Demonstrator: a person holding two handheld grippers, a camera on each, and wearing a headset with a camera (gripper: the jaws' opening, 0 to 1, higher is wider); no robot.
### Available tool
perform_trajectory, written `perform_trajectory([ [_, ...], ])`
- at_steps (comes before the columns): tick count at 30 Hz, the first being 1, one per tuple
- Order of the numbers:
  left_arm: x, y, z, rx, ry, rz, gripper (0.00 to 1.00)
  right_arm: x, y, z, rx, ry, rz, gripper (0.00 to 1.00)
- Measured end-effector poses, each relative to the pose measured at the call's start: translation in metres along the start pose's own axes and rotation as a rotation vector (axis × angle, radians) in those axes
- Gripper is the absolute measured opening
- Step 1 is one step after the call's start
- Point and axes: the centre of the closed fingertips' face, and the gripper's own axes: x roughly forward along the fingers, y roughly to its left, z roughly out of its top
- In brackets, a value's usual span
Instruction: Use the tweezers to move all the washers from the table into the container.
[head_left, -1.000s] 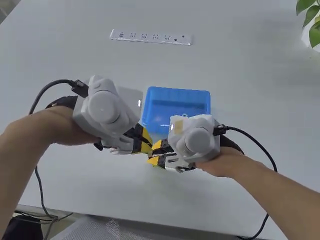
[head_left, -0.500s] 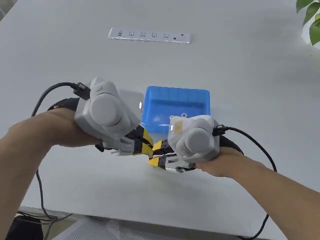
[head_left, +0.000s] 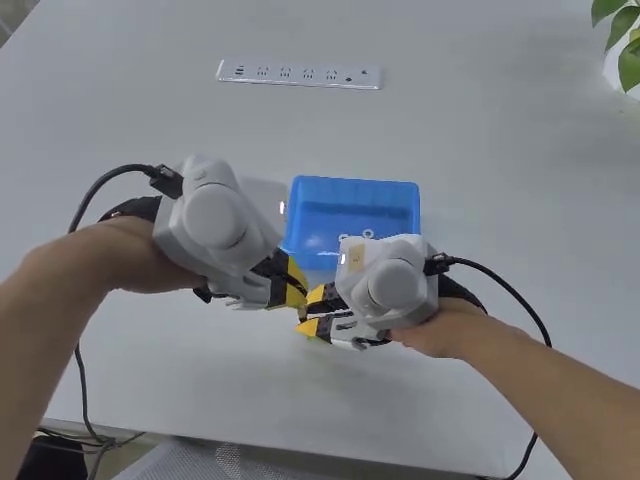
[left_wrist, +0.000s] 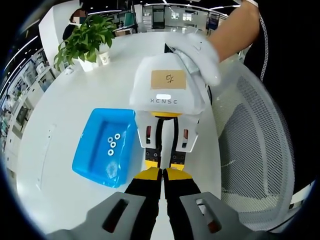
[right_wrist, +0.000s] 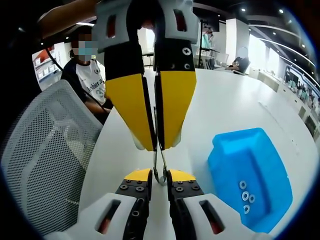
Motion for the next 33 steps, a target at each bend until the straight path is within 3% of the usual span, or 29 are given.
perform_trajectory([
  [6,-0.0005,-0.0015,0.0004,-0.007,-0.003,-0.001,0.05,-0.0025,-0.0010,0.0044,0.008,-0.018,-0.009,0.13],
  [33,-0.0006,-0.0037,0.0002,-0.013,-0.009,-0.001,0.05,-0.0011,0.0010,0.0025,0.005,0.007,-0.009,0.10],
])
